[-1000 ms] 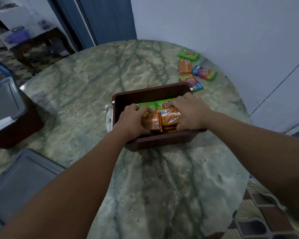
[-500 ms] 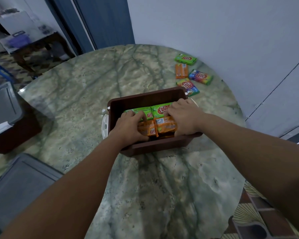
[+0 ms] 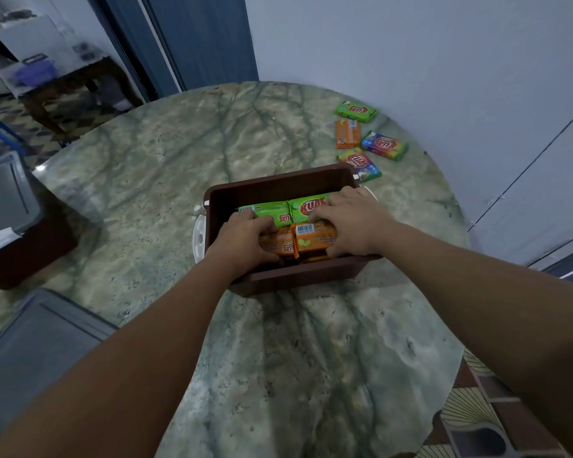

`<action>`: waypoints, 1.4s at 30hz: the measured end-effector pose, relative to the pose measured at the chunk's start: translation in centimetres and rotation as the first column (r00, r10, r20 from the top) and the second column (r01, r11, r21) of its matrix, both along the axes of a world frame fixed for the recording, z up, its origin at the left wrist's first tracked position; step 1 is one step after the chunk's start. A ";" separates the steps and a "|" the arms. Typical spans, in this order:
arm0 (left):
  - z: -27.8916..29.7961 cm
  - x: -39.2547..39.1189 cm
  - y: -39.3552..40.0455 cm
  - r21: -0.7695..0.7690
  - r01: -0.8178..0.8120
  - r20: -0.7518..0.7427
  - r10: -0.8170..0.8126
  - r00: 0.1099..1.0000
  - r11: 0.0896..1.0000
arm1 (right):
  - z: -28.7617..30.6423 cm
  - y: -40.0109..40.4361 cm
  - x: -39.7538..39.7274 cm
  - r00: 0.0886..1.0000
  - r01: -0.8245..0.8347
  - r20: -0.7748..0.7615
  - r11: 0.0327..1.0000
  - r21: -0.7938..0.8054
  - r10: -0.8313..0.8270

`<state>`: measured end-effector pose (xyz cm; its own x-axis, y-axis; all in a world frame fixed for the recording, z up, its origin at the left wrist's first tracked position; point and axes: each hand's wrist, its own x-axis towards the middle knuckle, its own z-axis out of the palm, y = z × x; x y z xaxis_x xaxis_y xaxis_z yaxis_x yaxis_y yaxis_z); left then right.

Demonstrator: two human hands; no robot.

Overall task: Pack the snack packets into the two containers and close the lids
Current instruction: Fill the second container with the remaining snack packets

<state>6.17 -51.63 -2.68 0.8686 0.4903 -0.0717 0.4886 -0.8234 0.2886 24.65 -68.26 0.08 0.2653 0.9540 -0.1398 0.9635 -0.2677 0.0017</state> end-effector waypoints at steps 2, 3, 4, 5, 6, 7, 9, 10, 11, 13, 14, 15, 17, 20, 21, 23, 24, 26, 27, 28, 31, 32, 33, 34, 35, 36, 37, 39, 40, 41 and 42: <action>0.0 0.0 0.0 0.017 0.003 -0.012 -0.003 1.000 1.000 | -0.1 0.0 0.1 1.000 0.002 -0.001 1.000 0.003 -0.002; -0.1 0.0 0.0 0.021 0.002 -0.016 -0.002 1.000 1.000 | -0.1 0.0 0.1 1.000 0.004 -0.002 1.000 0.001 -0.004; -0.1 0.0 0.0 0.026 0.001 -0.017 -0.001 1.000 1.000 | -0.1 0.0 0.1 1.000 0.005 -0.003 1.000 0.004 -0.005; 0.0 0.1 0.0 0.027 0.000 -0.023 0.001 1.000 1.000 | -0.2 0.0 0.2 1.000 0.009 -0.017 1.000 0.014 -0.009; 0.1 0.1 -0.1 0.030 0.002 -0.033 -0.001 0.999 1.000 | -0.3 0.0 0.1 0.998 0.028 -0.055 0.998 0.048 -0.026; 0.2 0.1 -0.1 0.031 0.007 -0.046 -0.006 0.999 1.000 | -0.3 -0.1 0.1 0.991 0.074 -0.118 0.991 0.115 -0.060; 0.5 -0.1 -0.4 -0.014 0.008 -0.039 -0.009 0.999 1.000 | -0.5 -0.4 0.1 0.956 0.241 -0.242 0.918 0.314 -0.168; 0.7 -0.3 -0.4 -0.058 -0.012 0.005 0.013 1.000 0.998 | -0.5 -0.6 0.1 0.930 0.344 -0.272 0.850 0.399 -0.248; 1.0 -0.5 -0.4 -0.075 -0.040 0.073 0.046 0.996 0.996 | -0.4 -0.7 0.2 0.889 0.450 -0.299 0.776 0.441 -0.346; 1.6 -0.8 -0.1 0.084 -0.121 0.224 0.099 0.969 0.989 | -0.5 -0.7 0.5 0.757 0.650 -0.398 0.663 0.372 -0.519; 2.0 -1.0 0.2 0.195 -0.180 0.266 0.125 0.956 0.964 | -0.6 -0.6 0.7 0.689 0.714 -0.454 0.636 0.294 -0.564; 2.5 -1.0 0.6 0.275 -0.249 0.263 0.177 0.949 0.928 | -0.8 -0.4 0.9 0.642 0.744 -0.495 0.633 0.215 -0.586; 2.9 -1.0 1.5 0.354 -0.373 0.151 0.341 0.928 0.858 | -1.1 0.1 1.3 0.622 0.735 -0.516 0.666 0.127 -0.588; 2.4 -1.2 2.2 0.174 -0.495 0.000 0.502 0.865 0.851 | -1.3 0.7 1.7 0.642 0.714 -0.502 0.690 0.117 -0.580; 2.1 -1.2 2.1 0.051 -0.527 -0.002 0.528 0.849 0.848 | -1.4 0.7 1.9 0.644 0.713 -0.495 0.692 0.115 -0.583; 1.4 -1.1 2.0 -0.086 -0.562 0.037 0.566 0.824 0.823 | -1.5 0.9 2.3 0.649 0.708 -0.496 0.697 0.115 -0.577; 1.2 -1.0 2.0 -0.090 -0.576 0.054 0.581 0.812 0.812 | -1.6 1.0 2.5 0.654 0.702 -0.497 0.703 0.116 -0.571; 1.2 -0.6 1.9 -0.087 -0.605 0.068 0.611 0.789 0.791 | -1.6 1.5 3.2 0.672 0.685 -0.484 0.719 0.120 -0.560; 1.2 -0.5 1.9 -0.096 -0.619 0.070 0.626 0.777 0.780 | -1.6 1.7 3.6 0.683 0.673 -0.480 0.729 0.123 -0.550; 1.1 -0.3 1.9 -0.106 -0.632 0.072 0.640 0.765 0.768 | -1.6 2.0 3.9 0.691 0.664 -0.481 0.736 0.128 -0.540; 1.2 0.2 1.9 -0.134 -0.680 0.082 0.692 0.717 0.721 | -1.3 2.9 5.2 0.728 0.633 -0.463 0.755 0.171 -0.506; 1.2 0.4 1.9 -0.146 -0.698 0.081 0.712 0.698 0.701 | -1.3 3.4 5.8 0.745 0.617 -0.448 0.765 0.182 -0.494; 1.2 0.6 1.9 -0.160 -0.715 0.080 0.730 0.678 0.681 | -1.3 3.9 6.3 0.760 0.601 -0.435 0.778 0.185 -0.484; 1.2 0.8 2.0 -0.170 -0.727 0.082 0.744 0.663 0.666 | -1.4 4.4 6.7 0.771 0.588 -0.421 0.788 0.184 -0.477; 1.2 1.0 2.1 -0.183 -0.735 0.085 0.756 0.649 0.653 | -1.4 5.0 7.1 0.781 0.577 -0.407 0.796 0.181 -0.474; 1.2 1.2 2.1 -0.196 -0.743 0.086 0.766 0.637 0.640 | -1.4 5.4 7.3 0.787 0.572 -0.395 0.802 0.175 -0.474; 1.2 1.3 2.3 -0.205 -0.750 0.087 0.775 0.626 0.629 | -1.4 5.9 7.6 0.790 0.570 -0.386 0.804 0.171 -0.477; 1.2 1.7 2.8 -0.207 -0.760 0.086 0.786 0.613 0.616 | -1.4 6.8 8.0 0.797 0.561 -0.376 0.809 0.176 -0.472; 1.2 1.8 3.2 -0.212 -0.766 0.085 0.792 0.605 0.608 | -1.5 7.3 8.2 0.803 0.552 -0.378 0.814 0.181 -0.461; 1.2 2.0 3.5 -0.217 -0.767 0.087 0.795 0.600 0.603 | -1.7 7.7 8.5 0.805 0.548 -0.383 0.815 0.188 -0.453; 1.1 2.2 3.9 -0.218 -0.766 0.092 0.794 0.601 0.605 | -1.8 8.2 8.7 0.806 0.547 -0.385 0.813 0.197 -0.449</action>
